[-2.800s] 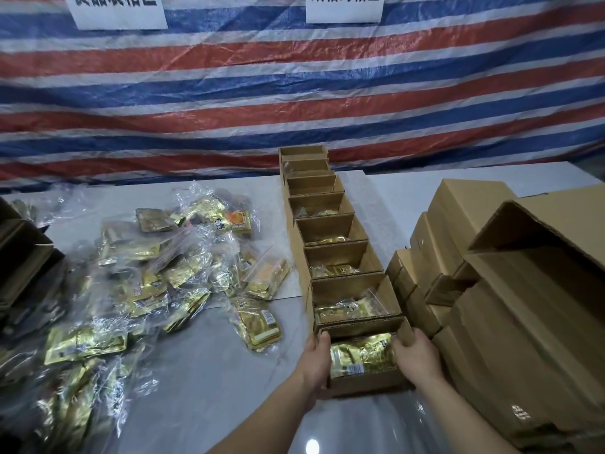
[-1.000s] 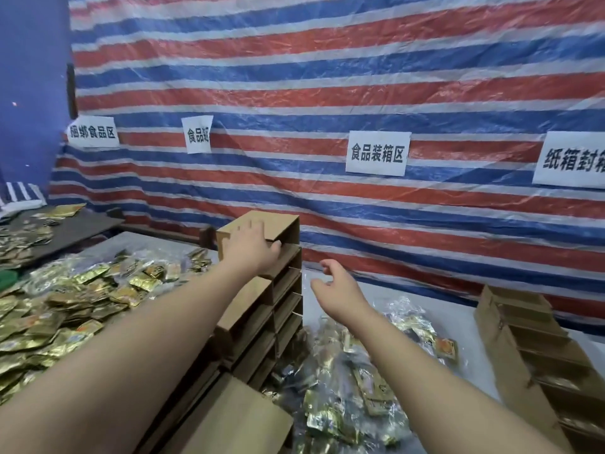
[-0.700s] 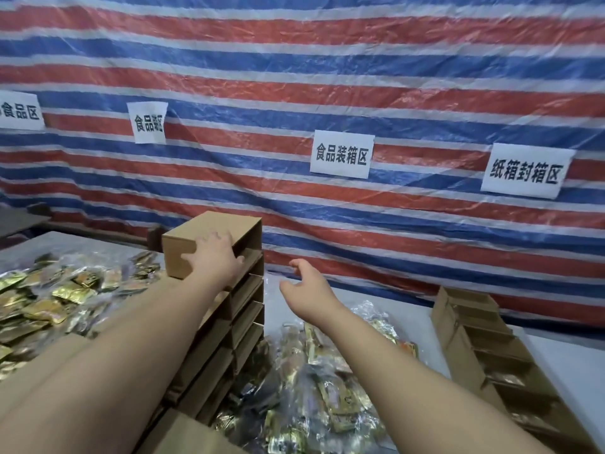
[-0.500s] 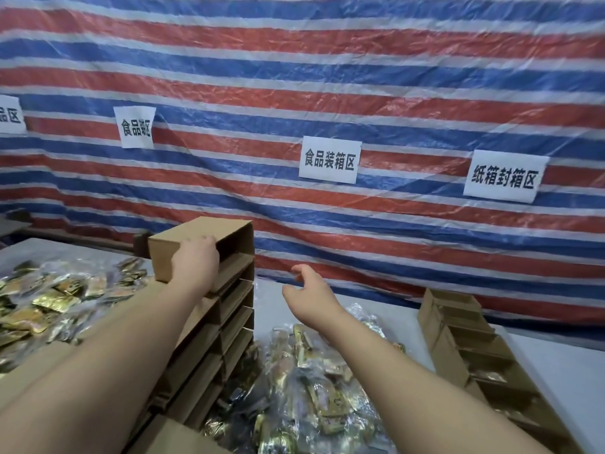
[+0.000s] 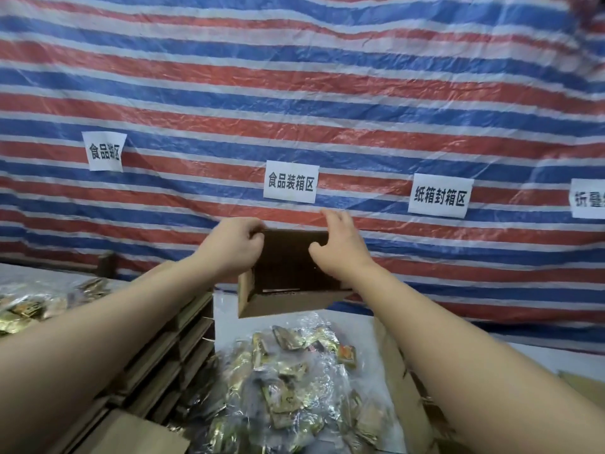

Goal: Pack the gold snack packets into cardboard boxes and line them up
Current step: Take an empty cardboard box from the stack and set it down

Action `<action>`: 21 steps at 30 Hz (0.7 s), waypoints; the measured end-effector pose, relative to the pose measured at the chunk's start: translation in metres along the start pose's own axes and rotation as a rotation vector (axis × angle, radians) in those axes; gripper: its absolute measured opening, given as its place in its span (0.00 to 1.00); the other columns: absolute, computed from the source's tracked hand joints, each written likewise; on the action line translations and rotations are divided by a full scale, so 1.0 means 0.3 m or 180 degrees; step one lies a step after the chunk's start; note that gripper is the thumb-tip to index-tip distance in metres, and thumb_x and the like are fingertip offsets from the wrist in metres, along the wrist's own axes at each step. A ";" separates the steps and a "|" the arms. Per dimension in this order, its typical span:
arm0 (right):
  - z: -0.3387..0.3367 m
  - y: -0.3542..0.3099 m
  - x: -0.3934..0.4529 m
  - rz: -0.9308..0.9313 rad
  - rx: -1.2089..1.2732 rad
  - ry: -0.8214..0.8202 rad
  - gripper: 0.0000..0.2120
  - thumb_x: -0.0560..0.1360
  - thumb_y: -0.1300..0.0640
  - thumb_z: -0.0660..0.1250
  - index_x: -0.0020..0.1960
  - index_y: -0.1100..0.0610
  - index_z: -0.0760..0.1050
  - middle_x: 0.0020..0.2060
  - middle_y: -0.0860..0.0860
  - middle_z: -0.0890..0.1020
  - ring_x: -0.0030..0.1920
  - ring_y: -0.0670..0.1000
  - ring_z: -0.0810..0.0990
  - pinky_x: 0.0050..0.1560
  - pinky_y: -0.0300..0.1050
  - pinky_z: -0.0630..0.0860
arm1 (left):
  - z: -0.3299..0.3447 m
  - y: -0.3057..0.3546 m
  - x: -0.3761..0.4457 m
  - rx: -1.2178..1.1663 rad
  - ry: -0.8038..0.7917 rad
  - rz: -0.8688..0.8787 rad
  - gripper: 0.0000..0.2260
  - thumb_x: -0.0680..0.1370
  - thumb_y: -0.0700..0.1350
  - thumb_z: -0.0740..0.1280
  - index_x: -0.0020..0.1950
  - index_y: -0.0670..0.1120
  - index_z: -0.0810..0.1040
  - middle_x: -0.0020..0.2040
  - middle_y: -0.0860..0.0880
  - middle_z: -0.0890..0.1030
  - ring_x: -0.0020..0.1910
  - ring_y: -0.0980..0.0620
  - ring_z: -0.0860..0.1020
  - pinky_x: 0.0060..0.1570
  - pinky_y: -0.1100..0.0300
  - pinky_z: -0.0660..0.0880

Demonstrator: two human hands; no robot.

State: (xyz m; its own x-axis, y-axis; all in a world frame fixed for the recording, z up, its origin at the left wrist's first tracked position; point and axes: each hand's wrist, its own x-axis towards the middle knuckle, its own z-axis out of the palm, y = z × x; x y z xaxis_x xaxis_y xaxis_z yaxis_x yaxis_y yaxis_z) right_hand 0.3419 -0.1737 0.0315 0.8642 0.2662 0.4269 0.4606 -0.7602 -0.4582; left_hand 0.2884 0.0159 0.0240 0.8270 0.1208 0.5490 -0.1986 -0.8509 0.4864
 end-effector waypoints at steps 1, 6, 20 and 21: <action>-0.044 0.039 -0.020 0.0057 -0.0246 -0.0092 0.32 0.76 0.54 0.65 0.77 0.50 0.58 0.75 0.51 0.61 0.72 0.56 0.64 0.71 0.55 0.68 | 0.022 0.057 -0.013 -0.0024 -0.0109 0.0074 0.11 0.79 0.42 0.60 0.54 0.46 0.81 0.48 0.50 0.82 0.48 0.50 0.79 0.49 0.55 0.77; -0.142 0.321 -0.216 0.0355 -0.0785 -0.0482 0.05 0.76 0.55 0.66 0.50 0.46 0.74 0.50 0.48 0.80 0.45 0.48 0.77 0.38 0.39 0.72 | 0.243 0.231 -0.143 -0.0355 -0.0707 0.0025 0.10 0.80 0.40 0.60 0.53 0.47 0.80 0.46 0.51 0.79 0.46 0.53 0.77 0.46 0.58 0.74; 0.471 0.781 -1.111 0.1103 -0.0686 -0.1406 0.09 0.76 0.55 0.60 0.53 0.54 0.76 0.54 0.52 0.79 0.58 0.55 0.75 0.56 0.46 0.73 | 0.914 0.063 -1.029 -0.0498 -0.1995 -0.1537 0.05 0.78 0.43 0.59 0.44 0.51 0.72 0.41 0.51 0.78 0.41 0.53 0.76 0.41 0.58 0.71; 0.507 0.782 -1.152 0.1083 -0.0708 -0.1466 0.08 0.77 0.55 0.59 0.53 0.53 0.75 0.55 0.51 0.79 0.59 0.54 0.74 0.57 0.45 0.72 | 0.927 0.041 -1.079 -0.0486 -0.2033 -0.1614 0.05 0.78 0.43 0.60 0.44 0.52 0.71 0.41 0.50 0.78 0.42 0.51 0.77 0.42 0.57 0.72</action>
State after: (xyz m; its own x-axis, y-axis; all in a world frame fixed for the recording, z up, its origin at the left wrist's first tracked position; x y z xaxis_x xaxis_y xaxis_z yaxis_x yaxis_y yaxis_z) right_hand 0.1821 -0.3540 -0.3420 0.9769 0.1778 -0.1182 0.1329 -0.9398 -0.3148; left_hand 0.1647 -0.1758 -0.3369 0.9657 0.1183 -0.2310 0.2475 -0.6870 0.6832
